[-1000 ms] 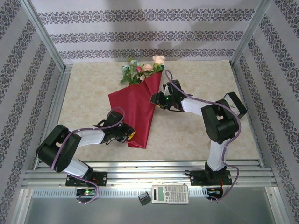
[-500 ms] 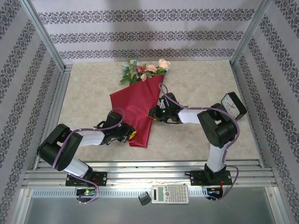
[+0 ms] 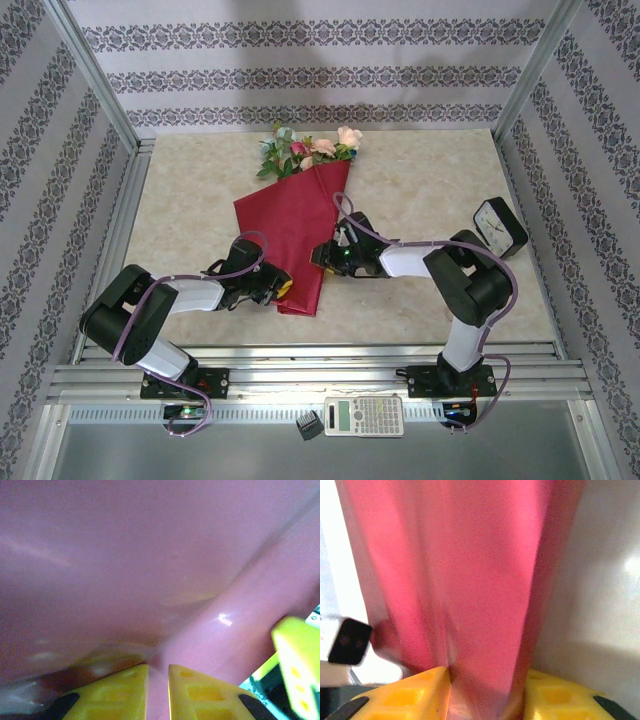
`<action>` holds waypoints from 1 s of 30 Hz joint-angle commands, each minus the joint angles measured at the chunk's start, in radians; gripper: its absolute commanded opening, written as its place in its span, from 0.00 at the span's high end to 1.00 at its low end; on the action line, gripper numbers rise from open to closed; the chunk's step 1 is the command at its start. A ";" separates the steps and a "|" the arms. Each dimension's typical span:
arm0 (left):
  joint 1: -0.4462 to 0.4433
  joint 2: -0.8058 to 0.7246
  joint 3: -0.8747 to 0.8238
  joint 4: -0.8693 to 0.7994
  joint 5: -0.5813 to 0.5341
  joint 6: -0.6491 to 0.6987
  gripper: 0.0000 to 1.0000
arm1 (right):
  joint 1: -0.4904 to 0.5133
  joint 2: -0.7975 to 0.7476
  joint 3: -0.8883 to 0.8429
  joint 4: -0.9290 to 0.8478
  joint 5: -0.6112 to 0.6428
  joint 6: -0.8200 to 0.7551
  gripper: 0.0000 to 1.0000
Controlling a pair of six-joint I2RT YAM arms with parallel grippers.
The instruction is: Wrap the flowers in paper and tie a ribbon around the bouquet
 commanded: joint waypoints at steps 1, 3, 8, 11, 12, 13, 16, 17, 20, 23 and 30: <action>0.001 0.135 -0.083 -0.235 -0.085 -0.005 0.82 | 0.030 -0.040 -0.038 0.033 0.039 0.033 0.82; 0.001 0.140 -0.081 -0.235 -0.084 -0.003 0.82 | 0.040 -0.066 -0.054 0.025 0.074 0.036 1.00; 0.001 0.142 -0.083 -0.229 -0.082 -0.003 0.82 | 0.046 -0.096 -0.072 -0.001 0.083 0.038 0.62; 0.001 0.143 -0.083 -0.230 -0.081 0.000 0.82 | 0.074 -0.108 -0.091 -0.008 0.079 0.055 0.53; 0.001 0.143 -0.084 -0.230 -0.081 0.000 0.82 | 0.086 -0.109 -0.099 -0.004 0.078 0.063 0.53; 0.001 0.145 -0.084 -0.229 -0.080 0.000 0.82 | 0.102 -0.111 -0.110 0.003 0.082 0.075 0.54; 0.001 0.146 -0.084 -0.227 -0.079 0.001 0.82 | 0.143 -0.113 -0.136 0.031 0.106 0.103 0.69; 0.001 0.146 -0.084 -0.227 -0.080 0.003 0.82 | 0.153 -0.117 -0.148 0.042 0.121 0.113 0.81; 0.001 0.148 -0.081 -0.229 -0.078 0.006 0.82 | 0.164 -0.149 -0.173 0.042 0.170 0.127 1.00; 0.001 0.148 -0.081 -0.229 -0.077 0.007 0.82 | 0.169 -0.178 -0.180 0.028 0.176 0.132 0.77; 0.001 0.154 -0.083 -0.224 -0.078 0.007 0.82 | 0.254 -0.164 -0.185 0.047 0.177 0.186 0.62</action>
